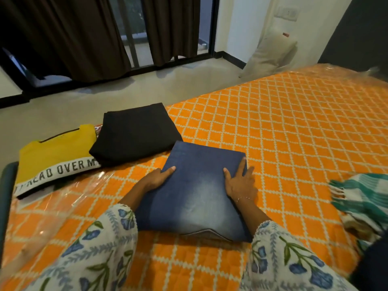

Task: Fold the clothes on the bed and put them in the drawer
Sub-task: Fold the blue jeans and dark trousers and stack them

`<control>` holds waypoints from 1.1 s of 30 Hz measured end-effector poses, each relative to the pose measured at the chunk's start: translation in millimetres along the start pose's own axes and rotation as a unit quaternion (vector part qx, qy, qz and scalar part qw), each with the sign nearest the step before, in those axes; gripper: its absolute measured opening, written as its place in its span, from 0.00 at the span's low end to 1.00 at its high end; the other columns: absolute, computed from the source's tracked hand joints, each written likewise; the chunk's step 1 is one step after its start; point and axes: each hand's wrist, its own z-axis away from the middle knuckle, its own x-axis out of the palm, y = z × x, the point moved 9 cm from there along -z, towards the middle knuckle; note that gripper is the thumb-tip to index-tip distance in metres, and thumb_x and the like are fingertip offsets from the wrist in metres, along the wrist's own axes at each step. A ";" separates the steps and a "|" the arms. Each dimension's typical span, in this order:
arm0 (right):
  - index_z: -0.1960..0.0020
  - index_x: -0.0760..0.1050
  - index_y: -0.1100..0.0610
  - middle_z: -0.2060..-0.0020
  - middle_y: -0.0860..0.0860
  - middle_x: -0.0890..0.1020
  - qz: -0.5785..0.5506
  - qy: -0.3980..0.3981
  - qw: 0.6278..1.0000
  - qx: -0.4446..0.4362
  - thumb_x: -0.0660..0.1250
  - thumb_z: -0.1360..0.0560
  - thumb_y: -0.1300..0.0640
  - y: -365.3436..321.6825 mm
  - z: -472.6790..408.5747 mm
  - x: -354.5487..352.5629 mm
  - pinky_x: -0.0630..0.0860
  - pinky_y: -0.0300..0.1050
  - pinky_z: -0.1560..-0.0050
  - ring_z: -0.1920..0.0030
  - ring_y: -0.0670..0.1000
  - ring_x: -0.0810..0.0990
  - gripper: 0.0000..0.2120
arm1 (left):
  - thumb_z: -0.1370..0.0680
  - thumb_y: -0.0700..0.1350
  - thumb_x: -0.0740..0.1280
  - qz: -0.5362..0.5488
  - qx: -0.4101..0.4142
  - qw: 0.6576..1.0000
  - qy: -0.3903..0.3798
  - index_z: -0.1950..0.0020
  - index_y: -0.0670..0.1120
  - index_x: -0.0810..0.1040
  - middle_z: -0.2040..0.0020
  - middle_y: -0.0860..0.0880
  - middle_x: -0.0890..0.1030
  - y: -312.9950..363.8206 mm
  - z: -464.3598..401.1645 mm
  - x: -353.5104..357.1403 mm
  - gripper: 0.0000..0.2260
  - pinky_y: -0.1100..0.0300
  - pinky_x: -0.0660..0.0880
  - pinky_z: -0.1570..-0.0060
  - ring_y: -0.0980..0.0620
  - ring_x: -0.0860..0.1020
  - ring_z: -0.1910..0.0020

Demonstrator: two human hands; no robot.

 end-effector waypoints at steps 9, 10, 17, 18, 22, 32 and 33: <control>0.35 0.71 0.62 0.40 0.61 0.77 -0.211 -0.086 0.971 0.071 0.58 0.24 0.35 56.2 29.9 5.8 0.73 0.54 0.47 0.45 0.62 0.77 0.33 | 0.23 0.59 0.64 0.154 -0.083 0.979 -0.107 0.42 0.45 0.77 0.47 0.47 0.80 -13.5 58.0 8.9 0.20 0.56 0.71 0.52 0.50 0.78 0.52; 0.38 0.74 0.62 0.42 0.60 0.79 -0.241 -0.089 0.964 0.067 0.59 0.24 0.37 57.9 32.2 5.8 0.74 0.54 0.48 0.48 0.61 0.78 0.30 | 0.23 0.58 0.64 0.165 -0.076 0.979 -0.092 0.42 0.44 0.77 0.48 0.46 0.80 -13.0 59.0 9.7 0.20 0.57 0.72 0.55 0.50 0.79 0.53; 0.45 0.79 0.58 0.51 0.55 0.83 -0.387 -0.070 0.917 -0.063 0.64 0.22 0.50 -1.4 13.2 -36.6 0.77 0.57 0.49 0.53 0.57 0.82 0.13 | 0.24 0.49 0.68 0.329 0.017 0.944 -0.012 0.41 0.45 0.78 0.48 0.49 0.83 -10.6 63.5 -6.2 0.14 0.57 0.77 0.52 0.50 0.82 0.49; 0.45 0.79 0.57 0.51 0.54 0.84 -0.394 -0.065 0.913 -0.083 0.65 0.23 0.51 -14.1 9.4 -46.9 0.78 0.56 0.50 0.53 0.57 0.83 0.13 | 0.24 0.48 0.68 0.346 0.026 0.938 -0.001 0.44 0.47 0.78 0.50 0.50 0.84 -5.9 64.3 -14.6 0.11 0.60 0.77 0.56 0.52 0.82 0.51; 0.47 0.80 0.56 0.53 0.52 0.84 -0.400 -0.055 0.902 -0.151 0.65 0.23 0.52 -86.1 -20.8 -79.7 0.77 0.52 0.53 0.53 0.54 0.83 0.10 | 0.26 0.48 0.70 0.369 0.065 0.925 0.058 0.46 0.45 0.79 0.53 0.51 0.85 11.4 53.7 -77.5 0.11 0.62 0.76 0.59 0.53 0.83 0.54; 0.34 0.72 0.59 0.41 0.61 0.79 -0.251 -0.070 0.933 -0.249 0.63 0.22 0.45 -303.0 -110.9 -37.4 0.72 0.52 0.46 0.41 0.62 0.77 0.23 | 0.24 0.45 0.69 0.374 0.021 0.898 0.231 0.42 0.39 0.77 0.48 0.42 0.82 -25.6 -9.0 -246.7 0.14 0.58 0.75 0.60 0.46 0.80 0.55; 0.27 0.63 0.59 0.35 0.62 0.74 -0.187 -0.086 0.950 -0.237 0.61 0.22 0.44 -311.6 -116.6 -23.3 0.70 0.52 0.41 0.36 0.63 0.73 0.29 | 0.24 0.47 0.70 0.298 -0.020 0.915 0.272 0.41 0.39 0.76 0.45 0.41 0.80 -36.7 -20.3 -259.0 0.16 0.57 0.74 0.56 0.42 0.79 0.51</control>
